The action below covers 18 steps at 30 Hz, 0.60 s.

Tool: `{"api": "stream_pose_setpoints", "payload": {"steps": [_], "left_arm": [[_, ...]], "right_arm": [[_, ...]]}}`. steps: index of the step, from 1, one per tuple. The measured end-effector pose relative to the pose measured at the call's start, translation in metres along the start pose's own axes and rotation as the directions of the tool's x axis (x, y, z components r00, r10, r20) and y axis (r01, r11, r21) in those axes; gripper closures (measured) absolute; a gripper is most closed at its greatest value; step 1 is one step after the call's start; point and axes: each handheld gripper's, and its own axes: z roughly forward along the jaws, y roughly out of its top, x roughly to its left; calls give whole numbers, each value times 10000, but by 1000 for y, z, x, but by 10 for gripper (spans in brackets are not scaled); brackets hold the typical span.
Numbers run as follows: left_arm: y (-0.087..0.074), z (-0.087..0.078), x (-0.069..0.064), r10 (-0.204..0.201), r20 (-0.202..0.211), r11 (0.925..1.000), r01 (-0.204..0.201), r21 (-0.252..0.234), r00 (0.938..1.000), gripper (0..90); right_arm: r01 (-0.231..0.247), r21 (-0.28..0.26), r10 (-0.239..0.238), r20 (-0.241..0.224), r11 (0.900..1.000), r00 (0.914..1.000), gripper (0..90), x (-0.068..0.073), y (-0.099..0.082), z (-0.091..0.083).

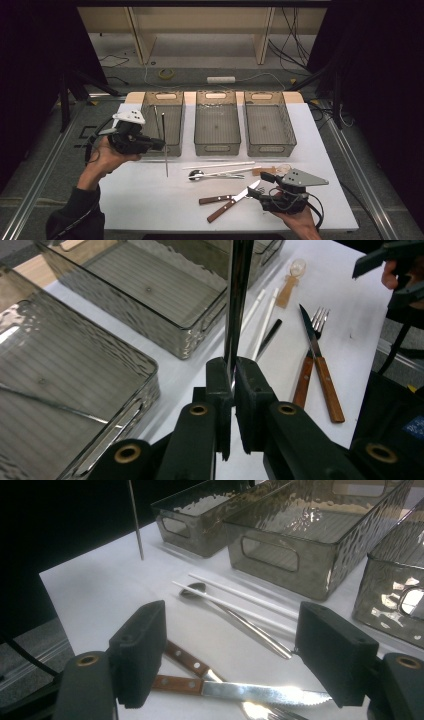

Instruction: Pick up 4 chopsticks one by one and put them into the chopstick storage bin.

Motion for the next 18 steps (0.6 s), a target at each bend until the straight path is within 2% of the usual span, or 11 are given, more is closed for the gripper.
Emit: {"api": "stream_pose_setpoints", "payload": {"steps": [7,18], "left_arm": [[5,-16,14,-326,-328,9988,313,-371,9989,848],[22,-37,38,-733,-778,9960,690,-563,9943,847]], "right_arm": [[-24,24,24,-2,10000,10000,298,0,0,0],[-26,13,26,-15,10000,10000,298,-1,0,1]]}}
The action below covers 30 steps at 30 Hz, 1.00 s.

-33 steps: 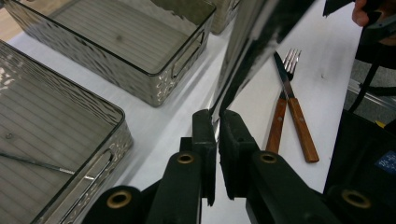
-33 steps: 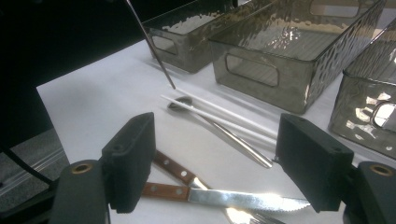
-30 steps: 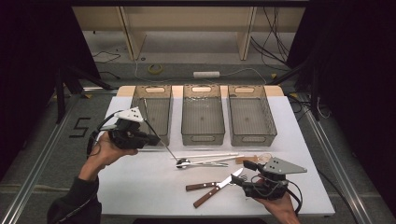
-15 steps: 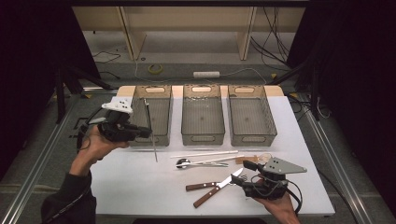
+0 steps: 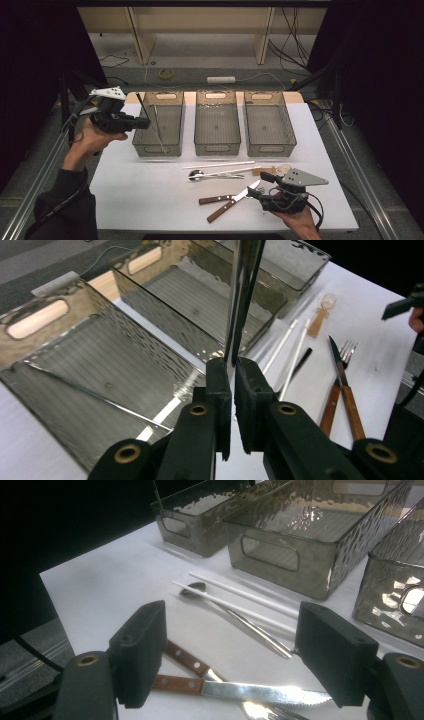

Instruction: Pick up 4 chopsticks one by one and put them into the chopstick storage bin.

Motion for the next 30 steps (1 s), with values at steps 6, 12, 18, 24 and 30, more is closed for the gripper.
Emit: {"api": "stream_pose_setpoints", "payload": {"steps": [6,12,18,24,30], "left_arm": [[13,-5,10,-168,-164,9999,169,28,9997,847],[27,0,19,-303,-298,9995,306,92,9991,847],[30,11,34,-587,-387,9980,596,220,9975,847],[18,14,48,-911,-609,9950,934,352,9940,847],[5,14,60,-1107,-874,9912,1164,632,9900,847]], "right_arm": [[-10,20,10,-9,10000,10000,299,0,0,0],[-6,25,6,-19,10000,10000,298,0,0,0],[-13,-14,13,-33,10000,10000,298,0,0,-1],[-14,-22,14,-52,10000,10000,298,-1,0,-1],[-13,14,14,-51,10000,10000,298,0,0,0]]}}
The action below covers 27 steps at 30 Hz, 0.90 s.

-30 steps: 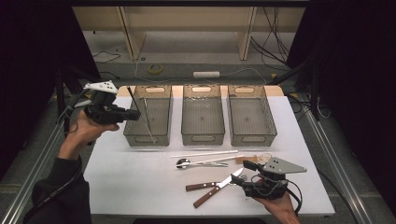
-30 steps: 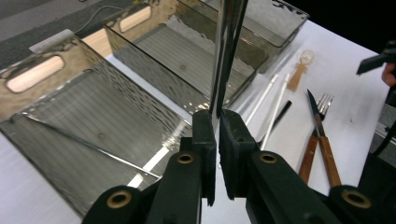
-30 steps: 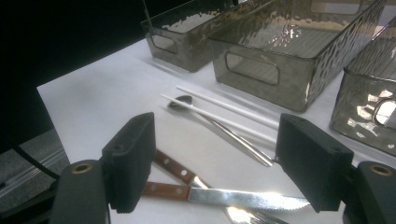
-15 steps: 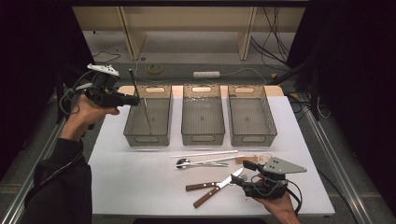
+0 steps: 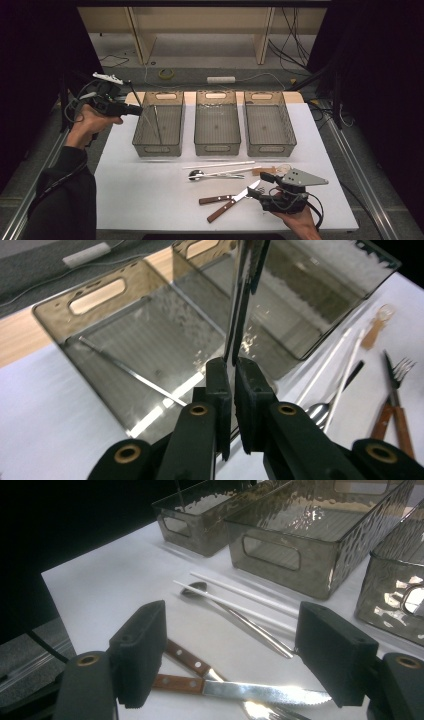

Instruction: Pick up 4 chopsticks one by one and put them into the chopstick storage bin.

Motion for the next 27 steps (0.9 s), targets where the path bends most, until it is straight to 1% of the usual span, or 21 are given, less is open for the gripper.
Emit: {"api": "stream_pose_setpoints", "payload": {"steps": [3,6,8,9,13,17,24,27], "left_arm": [[-5,1,6,-146,-145,9998,148,146,9998,847],[-8,2,11,-211,-326,9991,223,372,9992,846],[-9,5,13,-243,-421,9981,266,548,9988,846],[-9,7,14,-206,-436,9975,234,660,9988,847],[-9,17,17,-260,-511,9952,307,934,9984,846],[-8,27,19,-285,-492,9930,339,1130,9984,846],[-5,44,21,-401,-448,9903,456,1311,9982,846],[-3,48,20,-362,-402,9896,414,1377,9985,846]], "right_arm": [[-3,8,3,-4,10000,10000,298,0,0,0],[-4,8,4,-1,10000,10000,299,0,0,0],[-3,11,3,-3,10000,10000,299,0,0,0],[-4,8,4,-11,10000,10000,299,0,0,1],[-4,7,4,-5,10000,10000,299,0,0,0],[-14,-2,14,-7,10000,10000,299,0,0,0],[-40,-18,40,-31,10000,10000,299,-1,0,0],[-47,-16,47,-38,10000,10000,299,-1,0,0]]}}
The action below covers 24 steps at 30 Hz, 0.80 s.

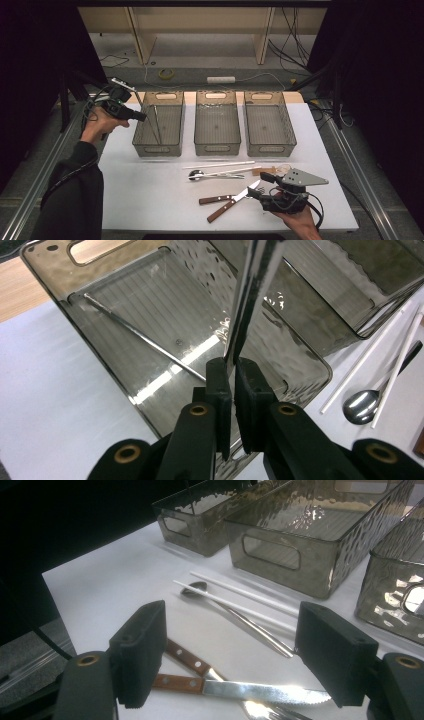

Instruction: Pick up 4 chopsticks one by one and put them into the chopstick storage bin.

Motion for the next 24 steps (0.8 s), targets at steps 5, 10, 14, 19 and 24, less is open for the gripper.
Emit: {"api": "stream_pose_setpoints", "payload": {"steps": [5,10,14,19,24], "left_arm": [[4,5,-4,41,162,10000,-41,25,9999,845],[7,8,-6,64,258,9999,-67,101,9996,845],[9,11,-5,-39,268,9999,35,129,9996,845],[12,15,2,-365,219,9993,365,9,9991,843],[16,21,6,-542,29,9985,542,-46,9985,839]], "right_arm": [[0,20,0,4,10000,10000,299,-1,0,0],[-2,23,2,1,10000,10000,299,0,0,0],[-6,33,6,-7,10000,10000,299,-1,0,0],[-11,45,11,-24,10000,10000,299,-1,-1,0],[-40,62,40,-13,10000,10000,299,-1,-1,1]]}}
